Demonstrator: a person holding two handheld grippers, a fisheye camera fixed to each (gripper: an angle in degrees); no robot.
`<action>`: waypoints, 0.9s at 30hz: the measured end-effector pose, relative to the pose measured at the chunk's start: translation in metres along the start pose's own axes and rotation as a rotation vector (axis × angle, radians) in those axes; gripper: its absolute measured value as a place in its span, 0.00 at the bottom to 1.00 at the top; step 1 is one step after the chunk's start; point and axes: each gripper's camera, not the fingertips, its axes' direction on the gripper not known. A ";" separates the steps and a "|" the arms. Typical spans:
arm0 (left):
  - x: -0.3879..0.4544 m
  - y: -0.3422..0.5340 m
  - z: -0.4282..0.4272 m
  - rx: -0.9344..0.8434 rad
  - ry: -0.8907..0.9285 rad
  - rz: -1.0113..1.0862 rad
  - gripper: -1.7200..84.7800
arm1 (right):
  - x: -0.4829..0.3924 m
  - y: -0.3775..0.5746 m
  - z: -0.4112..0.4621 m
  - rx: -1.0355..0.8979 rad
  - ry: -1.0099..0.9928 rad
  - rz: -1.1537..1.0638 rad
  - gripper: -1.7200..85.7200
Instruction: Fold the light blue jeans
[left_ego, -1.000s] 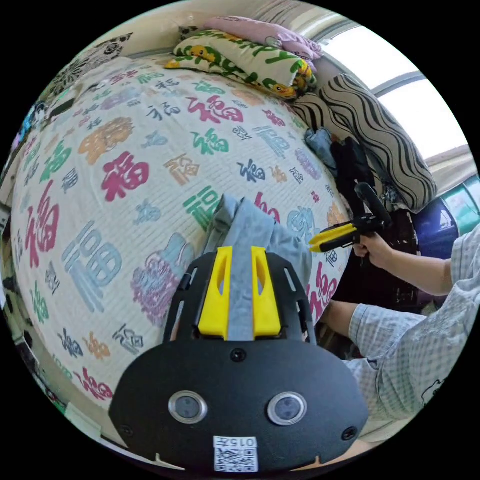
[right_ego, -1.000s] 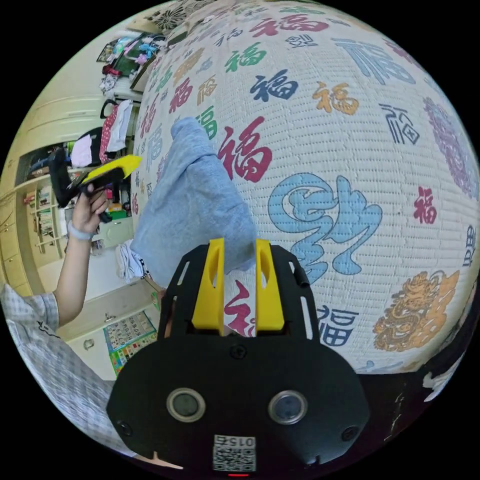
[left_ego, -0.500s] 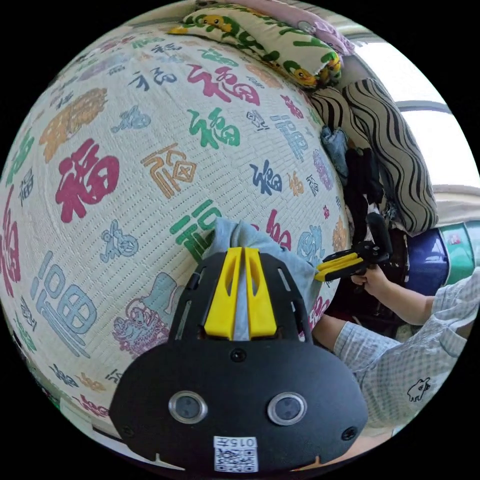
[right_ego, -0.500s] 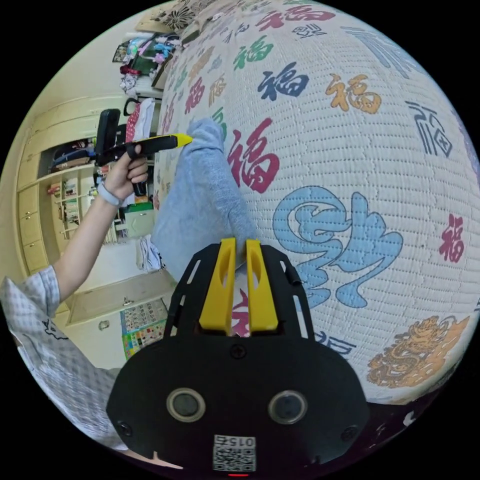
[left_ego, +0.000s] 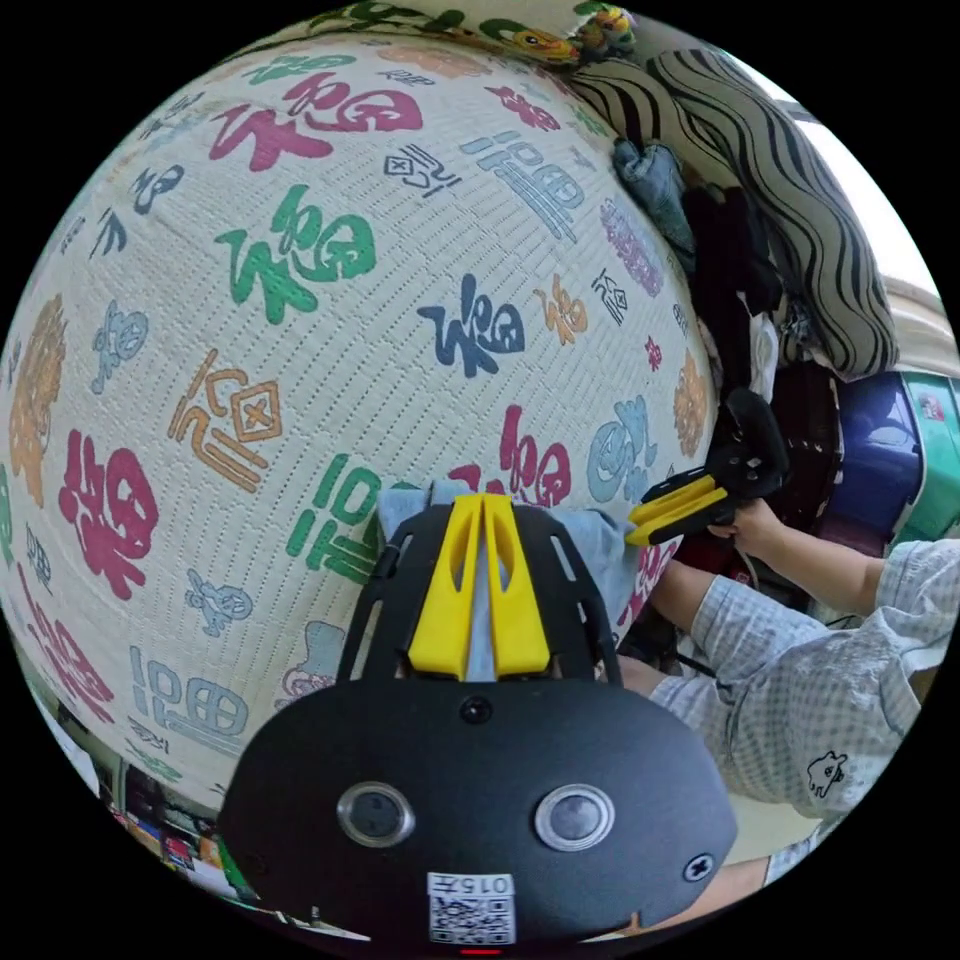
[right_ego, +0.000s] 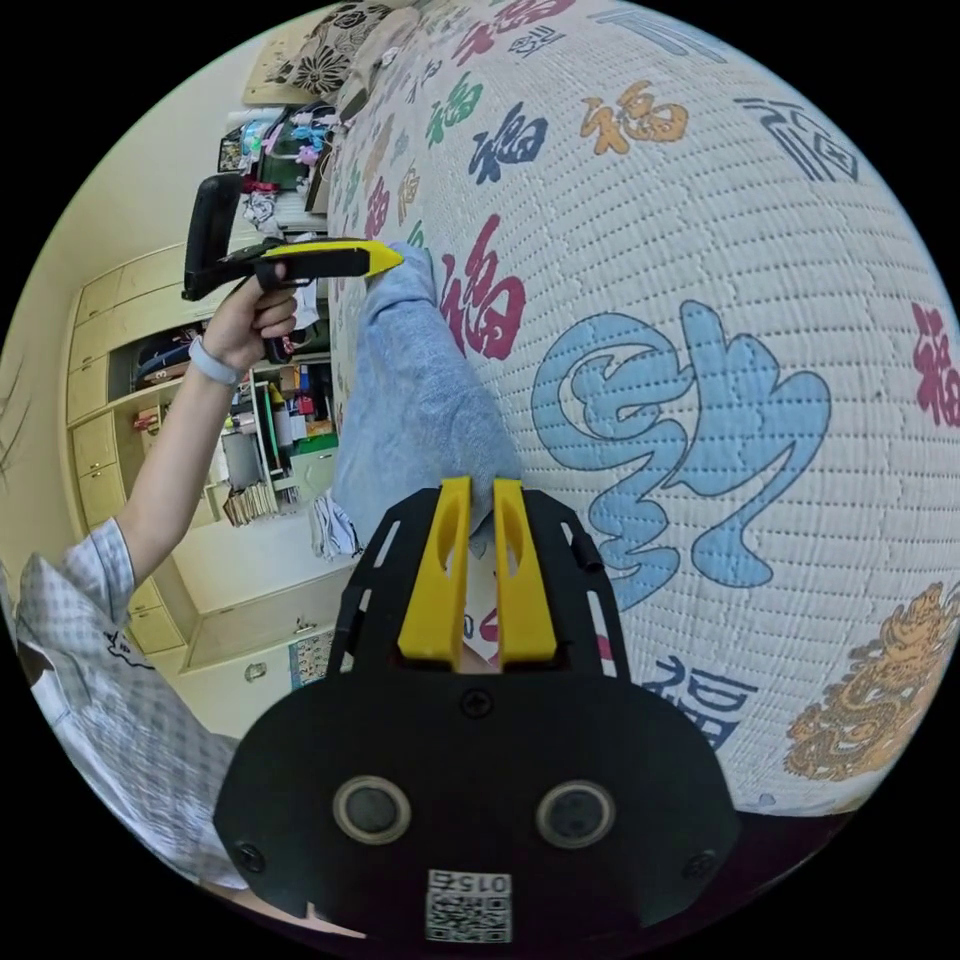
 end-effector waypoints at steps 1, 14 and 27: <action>-0.001 -0.003 -0.007 0.055 -0.028 -0.043 0.01 | 0.001 0.002 -0.002 -0.002 0.022 -0.006 0.07; 0.045 -0.065 0.032 -0.031 -0.017 -0.020 0.04 | 0.027 0.004 -0.008 -0.003 0.033 0.006 0.07; 0.098 -0.104 0.021 0.075 -0.105 -0.026 0.01 | 0.031 0.009 -0.020 0.027 0.102 -0.054 0.06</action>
